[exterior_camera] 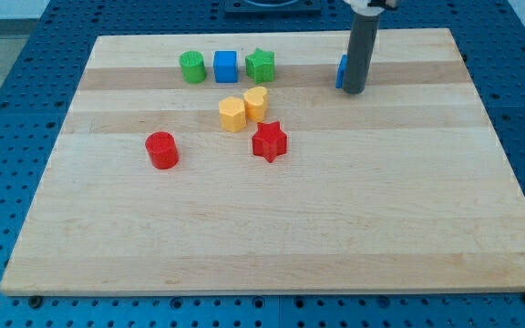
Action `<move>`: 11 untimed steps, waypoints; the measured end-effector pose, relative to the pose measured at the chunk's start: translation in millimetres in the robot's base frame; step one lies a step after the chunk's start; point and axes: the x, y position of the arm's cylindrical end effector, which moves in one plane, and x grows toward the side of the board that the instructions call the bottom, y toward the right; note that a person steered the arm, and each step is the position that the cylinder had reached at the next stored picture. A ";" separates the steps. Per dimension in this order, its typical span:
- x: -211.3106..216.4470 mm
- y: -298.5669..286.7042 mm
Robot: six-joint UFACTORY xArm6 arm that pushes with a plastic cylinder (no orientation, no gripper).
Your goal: Place the triangle to the right of the green star
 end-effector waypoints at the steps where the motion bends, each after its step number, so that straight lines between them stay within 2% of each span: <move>1: -10.4 29.7; 2: -23.4 57.2; 3: 0.3 44.8; 4: -0.2 17.9; 5: -40.2 17.0; 9: -38.0 -46.8; 11: -46.0 -34.4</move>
